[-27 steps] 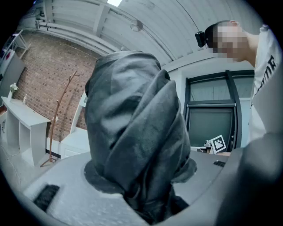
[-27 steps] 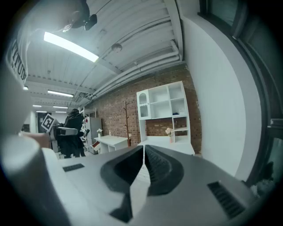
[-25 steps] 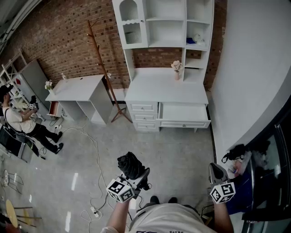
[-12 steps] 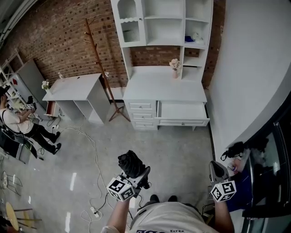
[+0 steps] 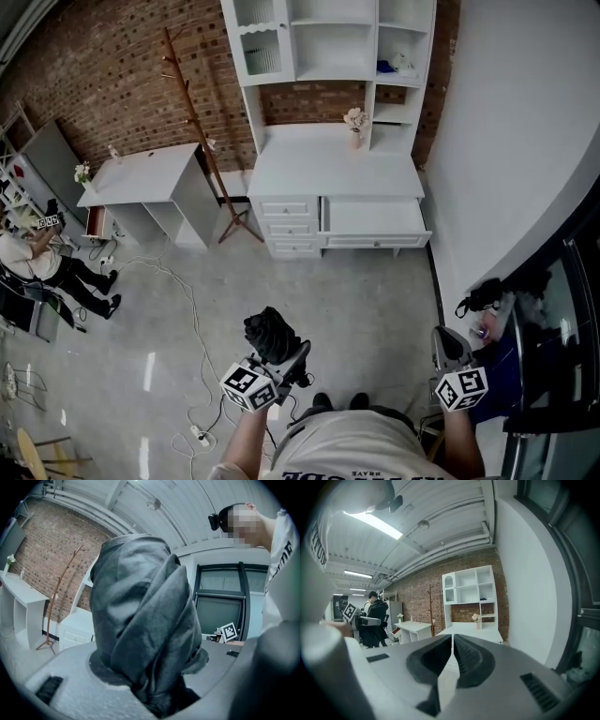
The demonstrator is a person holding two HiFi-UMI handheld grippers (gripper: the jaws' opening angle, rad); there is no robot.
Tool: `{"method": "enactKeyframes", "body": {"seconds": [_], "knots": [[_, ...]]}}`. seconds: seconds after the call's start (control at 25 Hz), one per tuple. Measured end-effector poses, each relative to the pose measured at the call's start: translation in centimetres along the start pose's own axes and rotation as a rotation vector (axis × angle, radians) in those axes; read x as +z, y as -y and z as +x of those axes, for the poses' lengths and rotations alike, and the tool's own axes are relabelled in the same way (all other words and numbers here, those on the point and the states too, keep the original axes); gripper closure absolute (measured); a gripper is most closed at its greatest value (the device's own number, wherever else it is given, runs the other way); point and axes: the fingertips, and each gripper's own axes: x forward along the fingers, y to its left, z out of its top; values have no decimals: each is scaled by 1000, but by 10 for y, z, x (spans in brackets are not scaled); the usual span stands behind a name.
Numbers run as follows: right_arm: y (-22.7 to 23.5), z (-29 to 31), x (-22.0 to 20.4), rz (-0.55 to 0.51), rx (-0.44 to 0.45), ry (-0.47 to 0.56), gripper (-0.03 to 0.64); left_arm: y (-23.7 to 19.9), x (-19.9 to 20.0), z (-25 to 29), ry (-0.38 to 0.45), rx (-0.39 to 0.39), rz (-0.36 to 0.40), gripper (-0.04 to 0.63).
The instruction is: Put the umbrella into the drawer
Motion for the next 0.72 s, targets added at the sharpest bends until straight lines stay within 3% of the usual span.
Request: {"method": "enactKeyframes", "body": {"seconds": [0.72], "knots": [[-25, 20, -5, 6, -49, -12, 581, -40, 1, -11, -29, -36, -25, 341]]}}
